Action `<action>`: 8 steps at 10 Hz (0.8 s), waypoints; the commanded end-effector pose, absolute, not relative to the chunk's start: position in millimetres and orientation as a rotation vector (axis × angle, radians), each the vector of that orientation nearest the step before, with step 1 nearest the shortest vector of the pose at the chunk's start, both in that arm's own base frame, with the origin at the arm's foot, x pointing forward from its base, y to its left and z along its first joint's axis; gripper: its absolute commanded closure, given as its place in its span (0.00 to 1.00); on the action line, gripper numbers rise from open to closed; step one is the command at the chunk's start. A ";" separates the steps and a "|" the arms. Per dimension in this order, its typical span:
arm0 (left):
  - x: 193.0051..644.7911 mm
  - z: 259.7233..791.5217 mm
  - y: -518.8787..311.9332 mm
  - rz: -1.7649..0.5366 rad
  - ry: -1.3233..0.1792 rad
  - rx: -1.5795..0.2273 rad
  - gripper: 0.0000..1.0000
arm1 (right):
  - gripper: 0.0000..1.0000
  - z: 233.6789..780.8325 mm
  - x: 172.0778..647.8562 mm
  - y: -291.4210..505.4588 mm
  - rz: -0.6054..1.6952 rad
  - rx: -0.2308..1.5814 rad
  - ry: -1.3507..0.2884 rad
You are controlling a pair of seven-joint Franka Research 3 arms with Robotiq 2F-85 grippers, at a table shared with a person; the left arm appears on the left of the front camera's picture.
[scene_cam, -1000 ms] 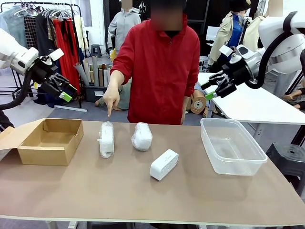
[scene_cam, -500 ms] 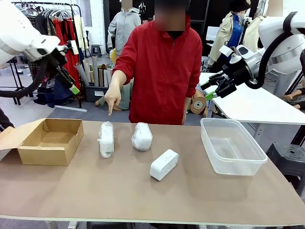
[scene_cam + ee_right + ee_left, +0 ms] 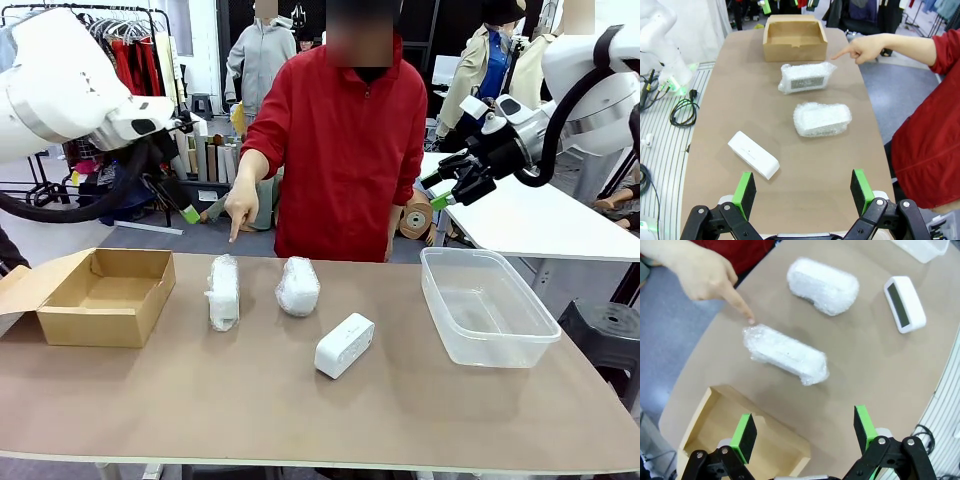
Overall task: Separate and place wrapped and unwrapped clocks.
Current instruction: Pick up the Digital clock indicated by the person.
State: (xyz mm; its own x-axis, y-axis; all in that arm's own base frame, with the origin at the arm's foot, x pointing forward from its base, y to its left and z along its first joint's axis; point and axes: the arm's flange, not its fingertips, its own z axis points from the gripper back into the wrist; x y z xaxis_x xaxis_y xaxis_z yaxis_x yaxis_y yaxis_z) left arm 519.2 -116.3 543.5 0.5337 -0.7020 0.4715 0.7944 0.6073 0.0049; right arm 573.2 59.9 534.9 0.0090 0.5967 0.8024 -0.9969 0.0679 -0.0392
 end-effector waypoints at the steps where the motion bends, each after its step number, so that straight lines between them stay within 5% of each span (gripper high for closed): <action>1: 520.6 545.8 -108.7 -0.886 -0.456 -0.220 0.00 | 0.00 536.5 573.3 59.7 1.402 0.667 -0.776; 5: 520.1 544.0 -112.6 -0.893 -0.459 -0.222 0.00 | 0.00 536.5 573.3 59.7 1.402 0.667 -0.776; 8: 518.2 539.8 -152.1 -0.515 -0.426 -0.115 0.00 | 0.00 536.5 573.3 59.7 1.402 0.667 -0.776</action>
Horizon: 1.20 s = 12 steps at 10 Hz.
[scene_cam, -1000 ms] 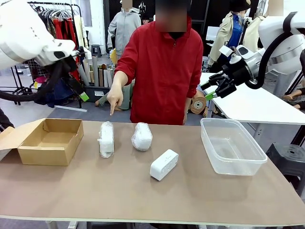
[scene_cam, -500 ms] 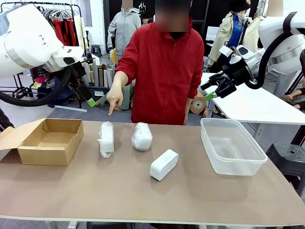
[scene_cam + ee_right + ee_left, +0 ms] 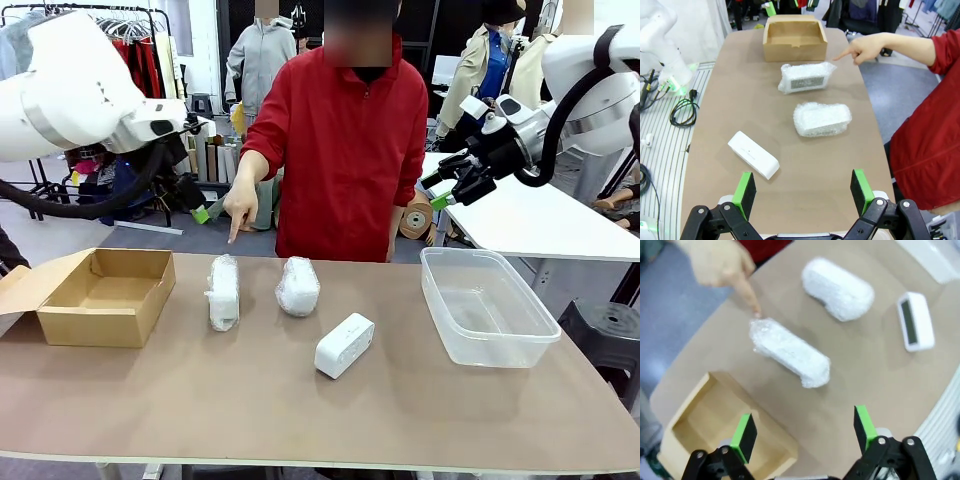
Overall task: Separate and place wrapped and unwrapped clocks.
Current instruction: Pick up the Digital clock indicated by the person.
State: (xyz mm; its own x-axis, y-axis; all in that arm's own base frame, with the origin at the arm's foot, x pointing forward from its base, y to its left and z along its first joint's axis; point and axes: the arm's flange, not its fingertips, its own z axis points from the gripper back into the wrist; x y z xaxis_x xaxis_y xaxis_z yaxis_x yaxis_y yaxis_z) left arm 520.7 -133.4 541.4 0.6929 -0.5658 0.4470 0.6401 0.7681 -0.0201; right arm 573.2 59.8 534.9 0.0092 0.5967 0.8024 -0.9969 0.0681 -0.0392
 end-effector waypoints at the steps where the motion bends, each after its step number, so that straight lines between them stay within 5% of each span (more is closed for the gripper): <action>1: 518.2 532.6 -167.0 -0.420 -0.422 -0.059 0.00 | 0.00 536.5 573.3 59.7 1.402 0.667 -0.776; 12: 581.7 413.2 -229.0 -0.031 -0.338 0.064 0.00 | 0.00 536.5 573.3 59.7 1.402 0.667 -0.776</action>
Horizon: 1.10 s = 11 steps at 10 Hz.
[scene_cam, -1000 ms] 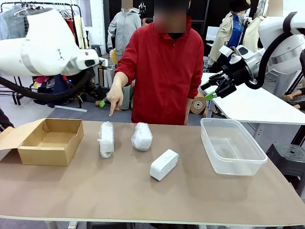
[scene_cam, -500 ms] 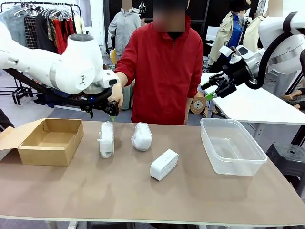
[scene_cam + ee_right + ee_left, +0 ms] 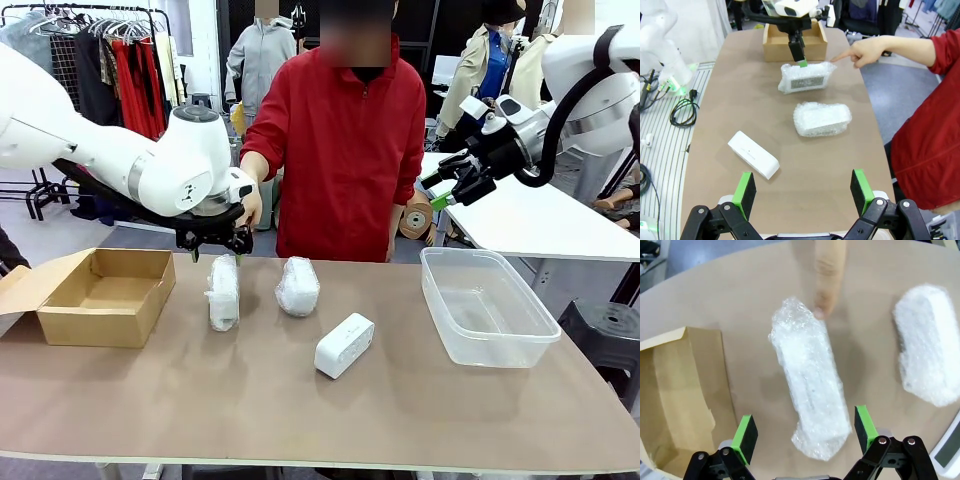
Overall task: Separate and place wrapped and unwrapped clocks.
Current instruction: Pick up the Digital clock indicated by the person.
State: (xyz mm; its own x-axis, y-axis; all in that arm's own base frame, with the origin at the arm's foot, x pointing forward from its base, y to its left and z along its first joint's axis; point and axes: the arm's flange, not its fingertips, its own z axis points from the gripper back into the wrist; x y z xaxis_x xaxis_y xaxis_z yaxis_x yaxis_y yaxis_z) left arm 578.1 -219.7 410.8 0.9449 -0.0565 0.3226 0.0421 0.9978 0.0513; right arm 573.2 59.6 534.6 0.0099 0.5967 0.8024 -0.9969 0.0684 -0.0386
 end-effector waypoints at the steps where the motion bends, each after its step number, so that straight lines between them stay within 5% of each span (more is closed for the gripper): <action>1: 573.6 424.4 -218.3 -0.196 -0.293 -0.088 0.00 | 0.00 536.5 573.3 59.7 1.402 0.667 -0.776; 2: 578.1 410.8 -219.7 -0.050 -0.330 0.044 0.00 | 0.00 536.5 573.3 59.7 1.402 0.667 -0.776; 11: 612.1 382.2 -239.1 0.016 -0.263 0.017 0.00 | 0.00 536.5 573.3 59.7 1.402 0.667 -0.776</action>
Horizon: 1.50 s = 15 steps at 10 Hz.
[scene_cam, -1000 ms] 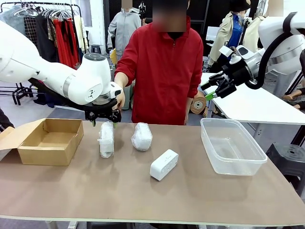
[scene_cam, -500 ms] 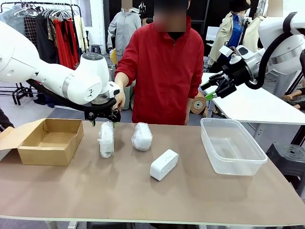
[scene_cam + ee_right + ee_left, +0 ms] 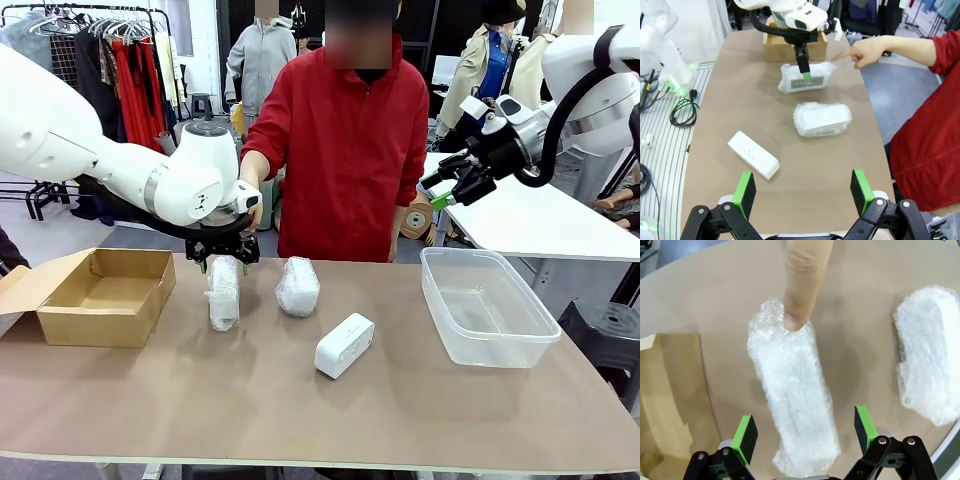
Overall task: Separate and place wrapped and unwrapped clocks.
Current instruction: Pick up the Digital clock indicated by the person.
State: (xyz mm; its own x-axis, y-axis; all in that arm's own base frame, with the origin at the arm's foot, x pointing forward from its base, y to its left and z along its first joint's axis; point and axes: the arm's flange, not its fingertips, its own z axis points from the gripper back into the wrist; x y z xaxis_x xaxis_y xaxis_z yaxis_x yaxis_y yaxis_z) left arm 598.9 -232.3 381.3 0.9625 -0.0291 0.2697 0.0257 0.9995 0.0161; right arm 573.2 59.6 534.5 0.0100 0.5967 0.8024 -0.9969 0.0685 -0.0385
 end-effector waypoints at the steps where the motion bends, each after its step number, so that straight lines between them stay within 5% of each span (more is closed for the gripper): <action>1: 614.4 378.6 -239.7 0.059 -0.251 0.044 0.00 | 0.00 536.5 573.3 59.7 1.402 0.667 -0.776; 9: 619.1 342.4 -237.2 0.117 -0.163 0.052 0.04 | 0.00 536.5 573.3 59.7 1.402 0.667 -0.776; 14: 618.1 342.0 -235.6 0.118 -0.156 0.074 1.00 | 0.00 536.5 573.3 59.7 1.402 0.667 -0.776; 15: 616.9 343.0 -236.2 0.114 -0.157 0.077 1.00 | 0.00 536.5 573.3 59.7 1.402 0.667 -0.776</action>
